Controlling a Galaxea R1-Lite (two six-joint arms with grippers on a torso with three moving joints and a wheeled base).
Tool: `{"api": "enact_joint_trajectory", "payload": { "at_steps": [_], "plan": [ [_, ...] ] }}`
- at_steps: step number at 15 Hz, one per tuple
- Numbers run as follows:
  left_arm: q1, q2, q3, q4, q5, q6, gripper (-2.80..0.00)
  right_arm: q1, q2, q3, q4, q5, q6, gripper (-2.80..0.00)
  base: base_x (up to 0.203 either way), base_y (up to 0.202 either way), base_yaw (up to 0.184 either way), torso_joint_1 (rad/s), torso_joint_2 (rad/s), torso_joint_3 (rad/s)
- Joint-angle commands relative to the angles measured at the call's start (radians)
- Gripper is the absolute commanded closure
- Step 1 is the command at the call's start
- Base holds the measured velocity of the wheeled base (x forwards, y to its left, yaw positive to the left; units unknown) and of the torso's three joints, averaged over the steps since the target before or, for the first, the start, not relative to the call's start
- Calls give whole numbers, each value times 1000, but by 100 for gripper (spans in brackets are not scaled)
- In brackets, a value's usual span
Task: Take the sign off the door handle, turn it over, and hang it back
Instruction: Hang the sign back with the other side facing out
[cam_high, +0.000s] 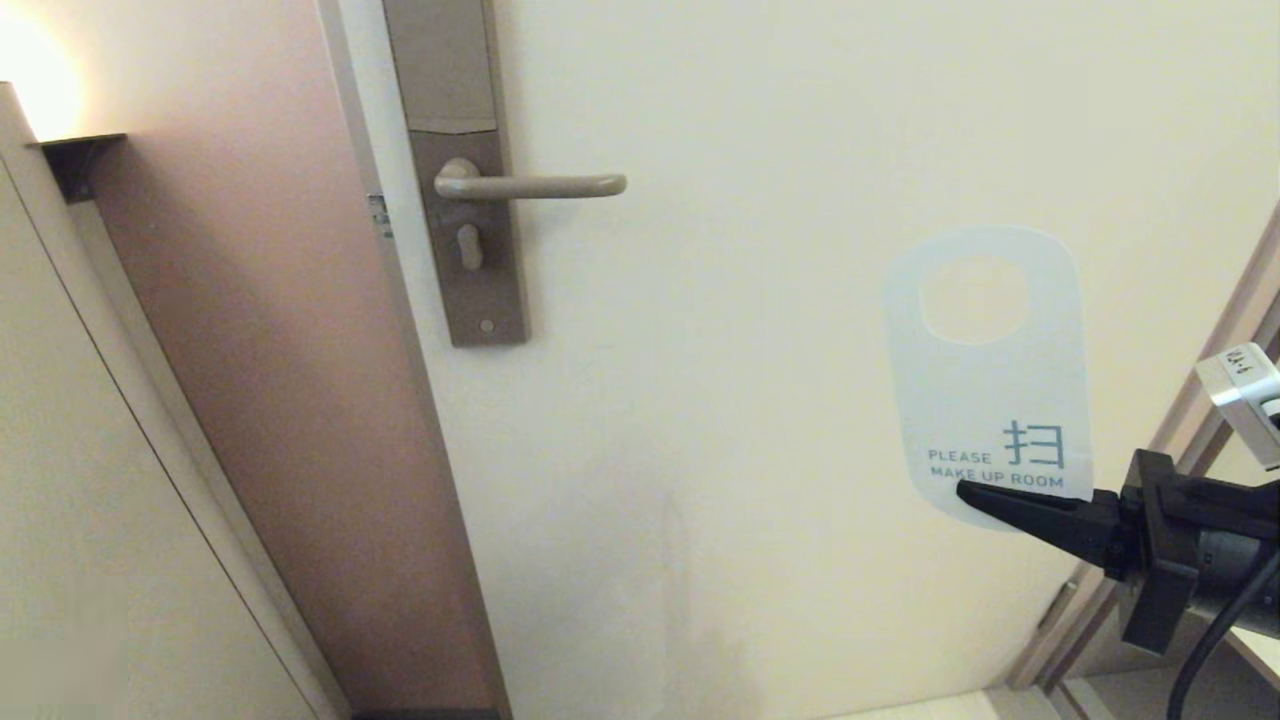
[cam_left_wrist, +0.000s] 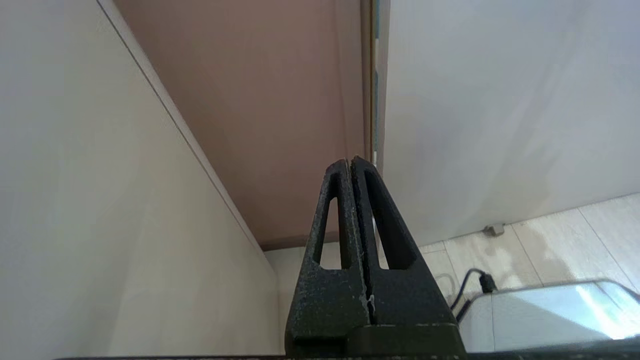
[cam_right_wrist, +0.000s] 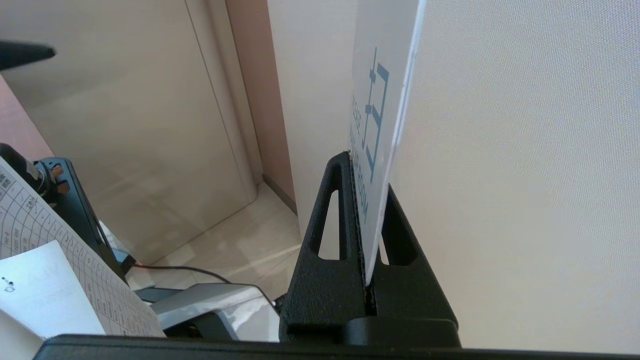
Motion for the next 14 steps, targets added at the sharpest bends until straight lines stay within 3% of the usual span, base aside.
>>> {"api": "enact_joint_trajectory", "payload": {
  "at_steps": [1, 4, 14],
  "plan": [
    [0, -115, -15, 80, -13, -7, 0, 1, 1, 2, -4, 4, -2, 0, 0, 0, 0, 0, 0, 0],
    [-1, -115, 9, 85, -46, -23, 0, 1, 4, 2, -4, 4, -2, 0, 0, 0, 0, 0, 0, 0],
    [0, -115, 9, 106, -47, -27, 0, 1, 24, -4, -4, 4, 0, 0, 0, 0, 0, 0, 0, 0]
  ]
}}
